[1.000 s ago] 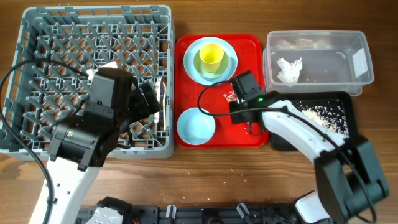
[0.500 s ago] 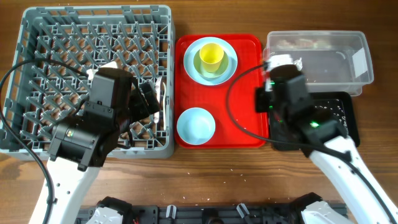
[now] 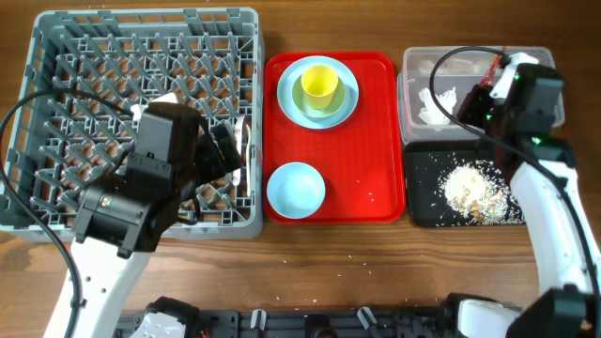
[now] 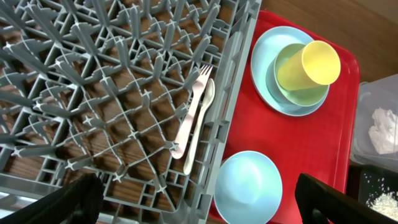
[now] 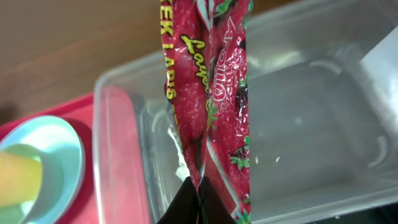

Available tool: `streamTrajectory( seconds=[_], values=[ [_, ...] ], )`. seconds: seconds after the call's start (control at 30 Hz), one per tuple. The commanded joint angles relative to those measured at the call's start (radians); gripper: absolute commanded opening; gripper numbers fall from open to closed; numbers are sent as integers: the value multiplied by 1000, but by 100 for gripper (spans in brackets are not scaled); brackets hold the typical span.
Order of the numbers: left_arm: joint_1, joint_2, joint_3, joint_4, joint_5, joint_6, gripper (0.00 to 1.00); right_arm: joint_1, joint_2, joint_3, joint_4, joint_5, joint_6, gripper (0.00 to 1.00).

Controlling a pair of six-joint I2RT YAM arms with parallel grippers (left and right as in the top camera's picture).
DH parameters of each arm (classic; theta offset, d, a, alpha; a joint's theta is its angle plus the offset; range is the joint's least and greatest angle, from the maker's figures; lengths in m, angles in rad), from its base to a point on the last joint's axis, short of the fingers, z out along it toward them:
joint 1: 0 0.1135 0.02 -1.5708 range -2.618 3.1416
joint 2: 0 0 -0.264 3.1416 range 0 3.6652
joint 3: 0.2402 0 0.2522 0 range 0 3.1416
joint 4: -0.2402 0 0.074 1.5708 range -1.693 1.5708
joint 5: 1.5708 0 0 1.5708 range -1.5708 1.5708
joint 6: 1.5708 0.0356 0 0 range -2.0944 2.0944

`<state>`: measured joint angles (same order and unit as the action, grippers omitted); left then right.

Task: Sort waste into correct bins and load items into the dishwasher rack
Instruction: 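Carry the wrapper to the clear bin and release it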

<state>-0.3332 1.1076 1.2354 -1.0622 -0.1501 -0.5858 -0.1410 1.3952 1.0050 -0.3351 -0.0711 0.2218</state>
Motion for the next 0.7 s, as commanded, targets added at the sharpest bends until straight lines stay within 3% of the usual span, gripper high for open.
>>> streamTrajectory(
  seconds=[0.0, 0.23, 0.27, 0.3, 0.33, 0.5, 0.6, 0.67],
  values=[
    [5, -6, 10, 2, 4, 1, 100, -3, 53, 32, 18, -43, -35, 4],
    [5, -6, 10, 2, 4, 2, 100, -4, 192, 32, 127, 32, 16, 5],
    [5, -6, 10, 2, 4, 2, 100, -4, 235, 32, 136, 53, 13, 15],
    [5, -6, 10, 2, 4, 1, 100, -4, 269, 32, 150, 51, 14, 52],
    [5, -6, 10, 2, 4, 1, 100, -5, 283, 32, 167, 43, 16, 99],
    [5, -6, 10, 2, 4, 2, 100, -5, 130, 116, 84, 6, 13, 100],
    [5, -6, 10, 2, 4, 1, 100, -5, -187, 174, -78, -167, 13, 100],
    [5, -6, 10, 2, 4, 1, 100, -5, -403, 174, -223, -174, 4, 100]
  ],
)
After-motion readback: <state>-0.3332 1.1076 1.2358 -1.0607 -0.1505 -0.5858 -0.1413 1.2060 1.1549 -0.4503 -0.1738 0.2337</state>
